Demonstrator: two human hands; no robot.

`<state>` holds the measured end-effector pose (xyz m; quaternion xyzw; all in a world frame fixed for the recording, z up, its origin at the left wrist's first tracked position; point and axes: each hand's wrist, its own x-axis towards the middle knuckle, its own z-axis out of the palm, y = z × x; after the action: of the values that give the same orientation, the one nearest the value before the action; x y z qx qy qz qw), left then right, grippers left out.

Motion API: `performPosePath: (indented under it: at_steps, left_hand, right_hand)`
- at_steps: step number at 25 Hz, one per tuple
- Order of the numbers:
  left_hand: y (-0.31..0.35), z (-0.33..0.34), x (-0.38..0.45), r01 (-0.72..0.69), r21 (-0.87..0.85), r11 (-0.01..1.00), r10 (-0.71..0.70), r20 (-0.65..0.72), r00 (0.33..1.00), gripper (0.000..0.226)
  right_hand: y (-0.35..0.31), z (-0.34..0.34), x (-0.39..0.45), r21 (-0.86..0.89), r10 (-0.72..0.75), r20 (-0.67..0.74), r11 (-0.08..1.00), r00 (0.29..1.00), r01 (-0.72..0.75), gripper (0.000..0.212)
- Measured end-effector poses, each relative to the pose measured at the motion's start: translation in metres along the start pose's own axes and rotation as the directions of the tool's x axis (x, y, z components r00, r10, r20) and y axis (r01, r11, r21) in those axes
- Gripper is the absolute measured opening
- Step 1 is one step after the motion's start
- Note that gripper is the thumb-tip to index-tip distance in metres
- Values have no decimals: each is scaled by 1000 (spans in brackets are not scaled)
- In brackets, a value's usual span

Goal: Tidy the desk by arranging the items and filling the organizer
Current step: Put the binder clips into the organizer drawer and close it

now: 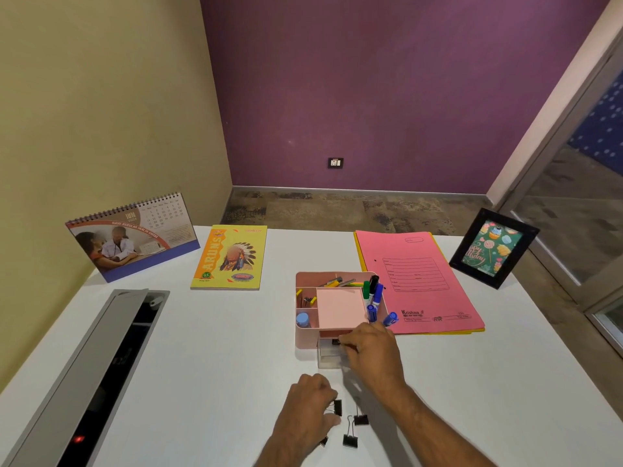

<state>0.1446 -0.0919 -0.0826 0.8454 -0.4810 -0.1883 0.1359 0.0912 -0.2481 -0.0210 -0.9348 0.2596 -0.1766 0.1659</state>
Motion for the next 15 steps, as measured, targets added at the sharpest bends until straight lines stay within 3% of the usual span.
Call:
performPosePath:
  at_steps: [6, 8, 11, 15]
  left_hand:
    - [3, 0, -2, 25, 10, 1000, -25, -40, 999, 35]
    - [4, -1, -3, 31, 42, 999, -28, -61, 998, 33]
    - [2, -1, -5, 13, 15, 1000, -11, -149, 989, 36]
    - [4, -6, -4, -89, -116, 989, 42, -359, 932, 31]
  right_hand:
    - [0, 5, 4, -116, -41, 122, 992, 992, 55, 17]
    - [1, -1, -2, -100, -84, 72, 991, 994, 91, 22]
    - [1, -4, -19, 164, 3, -33, 986, 999, 3, 24]
    - [4, -6, -42, 353, 69, -2, 933, 998, -63, 26]
